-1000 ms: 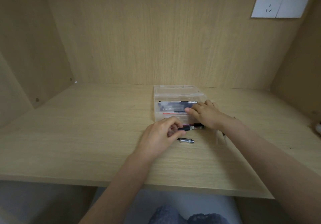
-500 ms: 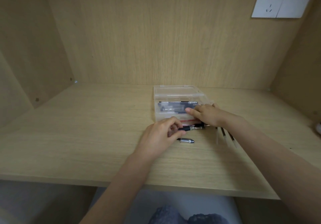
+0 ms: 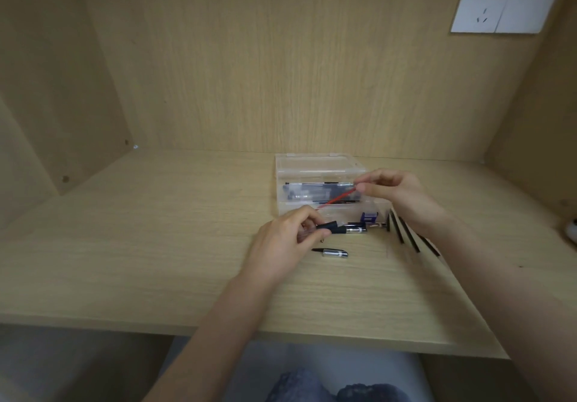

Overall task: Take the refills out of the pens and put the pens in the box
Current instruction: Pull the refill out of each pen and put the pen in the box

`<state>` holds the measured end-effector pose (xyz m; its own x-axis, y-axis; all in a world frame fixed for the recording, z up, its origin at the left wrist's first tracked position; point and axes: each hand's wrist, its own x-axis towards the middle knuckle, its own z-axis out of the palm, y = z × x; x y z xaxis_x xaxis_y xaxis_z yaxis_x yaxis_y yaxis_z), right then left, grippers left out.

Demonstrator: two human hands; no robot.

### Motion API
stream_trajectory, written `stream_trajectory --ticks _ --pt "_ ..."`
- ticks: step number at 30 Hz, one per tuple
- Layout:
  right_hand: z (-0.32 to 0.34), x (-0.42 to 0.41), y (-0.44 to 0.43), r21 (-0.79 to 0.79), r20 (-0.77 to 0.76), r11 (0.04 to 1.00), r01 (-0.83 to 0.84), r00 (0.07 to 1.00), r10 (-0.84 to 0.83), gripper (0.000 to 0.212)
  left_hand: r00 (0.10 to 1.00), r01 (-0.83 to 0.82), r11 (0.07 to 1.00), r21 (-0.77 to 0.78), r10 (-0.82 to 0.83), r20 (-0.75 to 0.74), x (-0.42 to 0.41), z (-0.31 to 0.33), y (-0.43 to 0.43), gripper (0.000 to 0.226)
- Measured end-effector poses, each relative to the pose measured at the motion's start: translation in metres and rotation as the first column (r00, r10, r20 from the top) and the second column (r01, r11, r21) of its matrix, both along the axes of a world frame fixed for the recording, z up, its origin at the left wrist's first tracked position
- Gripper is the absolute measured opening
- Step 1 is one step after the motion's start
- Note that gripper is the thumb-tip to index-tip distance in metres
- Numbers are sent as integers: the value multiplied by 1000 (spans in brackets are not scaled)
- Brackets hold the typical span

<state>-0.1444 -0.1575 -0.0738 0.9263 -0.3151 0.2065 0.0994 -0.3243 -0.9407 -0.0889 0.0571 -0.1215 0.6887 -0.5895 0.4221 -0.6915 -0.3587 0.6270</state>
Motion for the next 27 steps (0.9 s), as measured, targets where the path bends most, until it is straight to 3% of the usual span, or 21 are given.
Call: stream_trajectory --ticks 5,10,20,27 --pt "-9 -20 8 340 191 932 122 962 -196 27 999 -49 998 -34 49 13 0 1 0 13" --pt "-35 -27 31 623 307 781 43 905 -295 15 998 -57 998 -30 58 24 -1 1 0 11" --pt "-38 -27 28 757 341 652 -31 871 -354 19 997 -49 998 -32 51 61 0 2 3 16" --pt "-40 -27 25 759 323 648 55 833 -449 19 999 -31 999 -40 33 37 0 1 4 13"
